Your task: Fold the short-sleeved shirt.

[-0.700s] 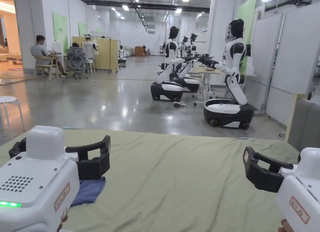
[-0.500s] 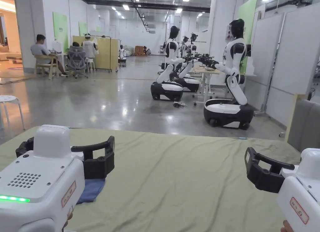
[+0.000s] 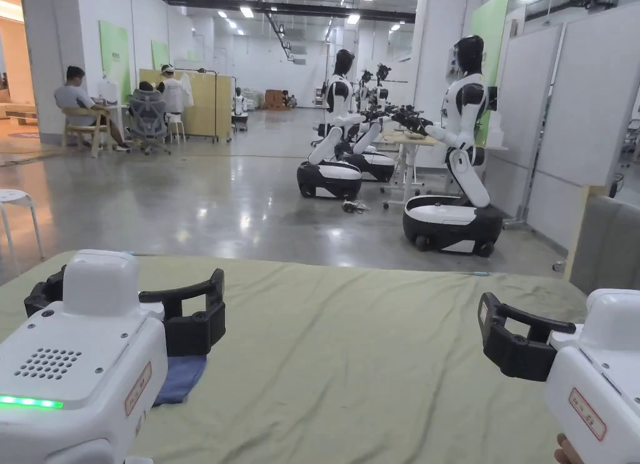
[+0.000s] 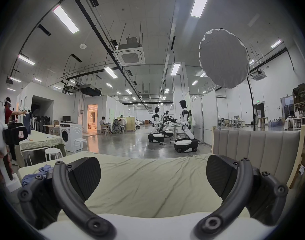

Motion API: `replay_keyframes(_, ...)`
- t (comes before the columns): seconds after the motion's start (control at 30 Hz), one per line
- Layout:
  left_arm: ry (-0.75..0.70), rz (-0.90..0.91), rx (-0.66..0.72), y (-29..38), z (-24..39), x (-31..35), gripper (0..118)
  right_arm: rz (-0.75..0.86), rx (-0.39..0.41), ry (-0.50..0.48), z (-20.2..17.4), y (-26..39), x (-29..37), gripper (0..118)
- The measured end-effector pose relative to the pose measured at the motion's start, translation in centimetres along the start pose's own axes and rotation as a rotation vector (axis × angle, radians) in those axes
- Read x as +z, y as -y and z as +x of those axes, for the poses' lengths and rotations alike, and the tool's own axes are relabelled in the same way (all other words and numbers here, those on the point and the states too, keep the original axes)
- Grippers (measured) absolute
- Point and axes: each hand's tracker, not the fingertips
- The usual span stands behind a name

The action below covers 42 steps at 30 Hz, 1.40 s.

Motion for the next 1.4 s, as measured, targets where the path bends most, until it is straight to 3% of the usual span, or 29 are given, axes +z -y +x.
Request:
replay_keyframes(0.27,0.001,0.003,-0.030,-0.1,0.6,-0.3,117,-0.022,-0.016,-0.039,0.4,-0.2,-0.1,118)
replay_keyframes(1.1,0.004,-0.010,-0.032,-0.4,1.0,-0.5,117,-0.024,-0.026,-0.017,0.9,0.1,-0.1,118)
replay_keyframes(1.13,0.027,-0.035,-0.019,-0.4,1.0,-0.6,113,-0.034,-0.030,-0.034,1.0,0.0,-0.1,112)
replay_keyframes(1.17,0.059,-0.057,-0.003,-0.4,0.9,-0.6,102,-0.054,-0.025,-0.047,0.9,-0.2,-0.1,98)
replay_keyframes(1.2,0.092,-0.068,0.010,-0.4,0.9,-0.6,75,-0.069,-0.015,-0.035,0.6,-0.3,0.0,64)
replay_keyframes(1.23,0.059,-0.052,0.003,-0.3,0.9,-0.5,16,-0.051,0.002,0.012,0.4,-0.2,0.1,8)
replay_keyframes(1.27,-0.005,-0.041,-0.015,-0.2,1.3,-0.4,1,-0.033,0.018,0.050,0.2,0.0,0.1,1)
replay_keyframes(1.3,-0.078,-0.038,-0.054,0.2,1.8,-0.5,1,-0.039,0.012,0.069,0.4,0.3,0.0,1)
replay_keyframes(1.33,-0.089,-0.027,-0.077,0.4,1.8,-0.5,1,-0.032,-0.036,0.027,1.0,0.6,0.0,1)
replay_keyframes(1.4,0.019,-0.068,-0.047,0.8,1.2,-0.5,1,-0.069,-0.088,-0.020,1.5,1.0,0.1,1)
